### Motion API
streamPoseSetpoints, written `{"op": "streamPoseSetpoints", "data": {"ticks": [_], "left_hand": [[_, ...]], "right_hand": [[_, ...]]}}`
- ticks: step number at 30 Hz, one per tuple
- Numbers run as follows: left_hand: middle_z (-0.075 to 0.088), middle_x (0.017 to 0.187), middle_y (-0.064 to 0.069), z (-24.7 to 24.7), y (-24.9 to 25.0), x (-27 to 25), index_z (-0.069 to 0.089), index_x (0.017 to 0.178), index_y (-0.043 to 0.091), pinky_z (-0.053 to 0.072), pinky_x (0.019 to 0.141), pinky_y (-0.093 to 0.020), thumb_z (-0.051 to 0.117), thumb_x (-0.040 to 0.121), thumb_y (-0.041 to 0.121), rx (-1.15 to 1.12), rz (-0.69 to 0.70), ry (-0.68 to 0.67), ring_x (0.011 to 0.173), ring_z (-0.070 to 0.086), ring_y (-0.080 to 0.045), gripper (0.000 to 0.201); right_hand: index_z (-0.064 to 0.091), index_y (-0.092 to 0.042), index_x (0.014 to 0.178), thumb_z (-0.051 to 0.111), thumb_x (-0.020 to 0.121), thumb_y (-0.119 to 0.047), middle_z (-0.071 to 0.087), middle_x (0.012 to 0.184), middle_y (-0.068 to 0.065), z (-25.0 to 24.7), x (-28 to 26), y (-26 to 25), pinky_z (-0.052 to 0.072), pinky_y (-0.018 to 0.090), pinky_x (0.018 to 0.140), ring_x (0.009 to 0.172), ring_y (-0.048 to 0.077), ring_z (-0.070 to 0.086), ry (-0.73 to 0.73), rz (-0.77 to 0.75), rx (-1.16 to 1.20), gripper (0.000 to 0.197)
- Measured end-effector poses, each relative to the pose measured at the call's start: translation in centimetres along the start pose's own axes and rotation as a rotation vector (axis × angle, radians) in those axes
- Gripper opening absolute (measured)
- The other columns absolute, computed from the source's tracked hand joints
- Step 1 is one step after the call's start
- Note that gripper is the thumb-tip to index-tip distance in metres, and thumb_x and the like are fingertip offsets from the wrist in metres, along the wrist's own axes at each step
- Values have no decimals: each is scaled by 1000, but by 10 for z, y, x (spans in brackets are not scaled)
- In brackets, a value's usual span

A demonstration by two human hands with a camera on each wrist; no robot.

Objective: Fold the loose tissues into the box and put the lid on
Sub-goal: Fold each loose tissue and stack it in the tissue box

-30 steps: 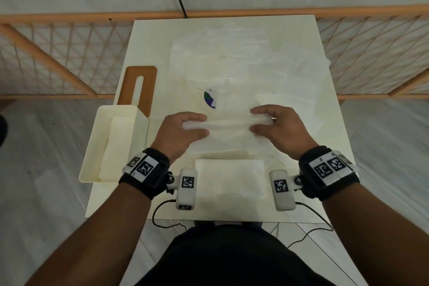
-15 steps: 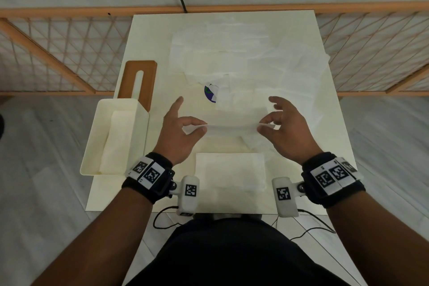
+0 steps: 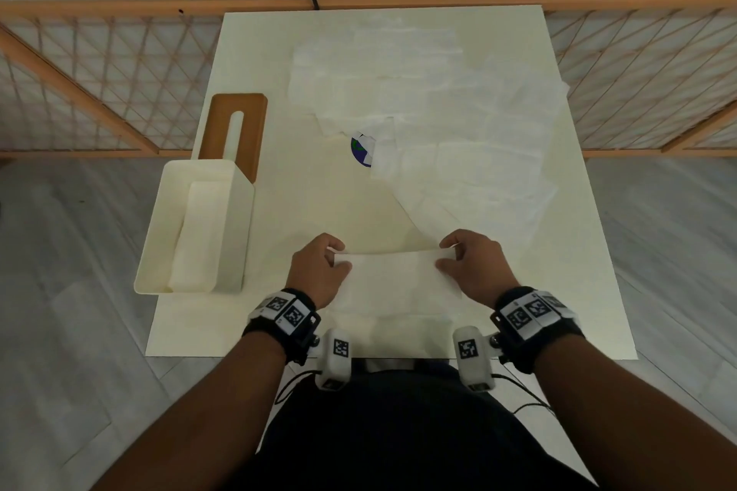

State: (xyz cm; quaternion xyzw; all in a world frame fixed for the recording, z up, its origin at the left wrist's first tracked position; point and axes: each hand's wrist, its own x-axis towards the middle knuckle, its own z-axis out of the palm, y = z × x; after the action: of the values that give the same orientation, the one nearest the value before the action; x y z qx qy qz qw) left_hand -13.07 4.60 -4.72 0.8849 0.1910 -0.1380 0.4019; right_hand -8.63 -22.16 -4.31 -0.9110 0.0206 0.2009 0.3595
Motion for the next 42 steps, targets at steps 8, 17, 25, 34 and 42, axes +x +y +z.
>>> {"op": "streamPoseSetpoints", "data": {"ticks": [8,17,25,34,42], "left_hand": [[60,76,6,14,-14,10,62,97,16,49,73,-23,76,84,13,17,-28,65,76,61,-15,20],[69,84,2,4,-13,8,62,99,19,49,73,-24,78,82,21,-23,-75,123,80,64,-12,23],[66,76,2,-6,2,1,63,98,19,41,63,-15,69,87,19,-27,-24,152,73,61,-9,12],[61,73,7,-7,14,2,64,96,18,36,62,-7,68,88,18,-15,30,128,71,57,-2,9],[65,77,5,-7,21,6,65,96,20,36,63,-7,70,88,22,-16,52,88,74,59,-1,9]], "right_hand": [[64,-16,107,74,86,-15,59,79,-4,26,8,23,50,31,72,78,21,61,27,63,-53,23],[68,-9,118,63,92,-24,62,120,13,-7,28,32,45,37,94,113,32,53,205,1,-261,30],[70,-8,88,49,91,-13,65,96,13,-31,53,53,47,33,68,81,28,53,110,118,-457,22],[75,-19,93,58,92,-24,68,98,8,-35,54,56,54,36,77,91,30,62,103,109,-381,18],[69,-17,85,51,94,-22,68,92,7,-60,55,48,50,34,77,87,28,60,88,113,-300,20]]}}
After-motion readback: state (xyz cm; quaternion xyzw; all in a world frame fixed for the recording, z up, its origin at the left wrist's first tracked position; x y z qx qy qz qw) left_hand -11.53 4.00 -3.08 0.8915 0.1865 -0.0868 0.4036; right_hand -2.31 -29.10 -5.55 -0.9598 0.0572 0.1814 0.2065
